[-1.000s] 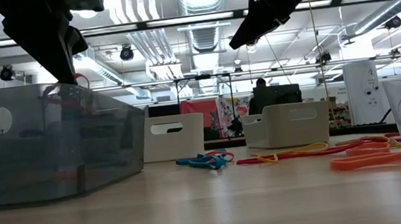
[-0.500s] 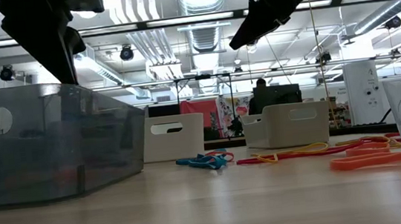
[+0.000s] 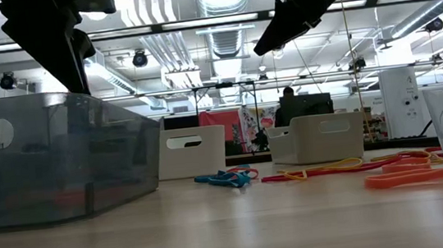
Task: Sort rubber bands into baskets
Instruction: Put the blue rubber band into the transparent bin
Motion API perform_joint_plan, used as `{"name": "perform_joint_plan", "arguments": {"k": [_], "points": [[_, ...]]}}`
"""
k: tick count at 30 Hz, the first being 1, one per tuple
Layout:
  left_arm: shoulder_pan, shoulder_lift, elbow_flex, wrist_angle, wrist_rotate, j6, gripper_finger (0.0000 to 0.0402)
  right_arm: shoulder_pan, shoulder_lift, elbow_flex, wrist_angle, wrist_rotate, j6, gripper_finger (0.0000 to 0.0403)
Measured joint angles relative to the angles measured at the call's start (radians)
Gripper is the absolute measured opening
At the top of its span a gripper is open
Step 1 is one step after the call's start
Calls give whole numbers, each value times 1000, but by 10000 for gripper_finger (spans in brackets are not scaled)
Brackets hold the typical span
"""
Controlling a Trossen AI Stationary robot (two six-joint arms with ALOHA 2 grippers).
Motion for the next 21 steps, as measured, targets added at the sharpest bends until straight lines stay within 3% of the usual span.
{"name": "perform_joint_plan", "arguments": {"k": [10, 21], "points": [[0, -21, 0, -19, -11, 43, 114, 0, 0, 0, 0, 0, 7, 132], [2, -175, -11, -28, -157, 198, 114, 0, 0, 0, 1, 0, 59, 139]]}}
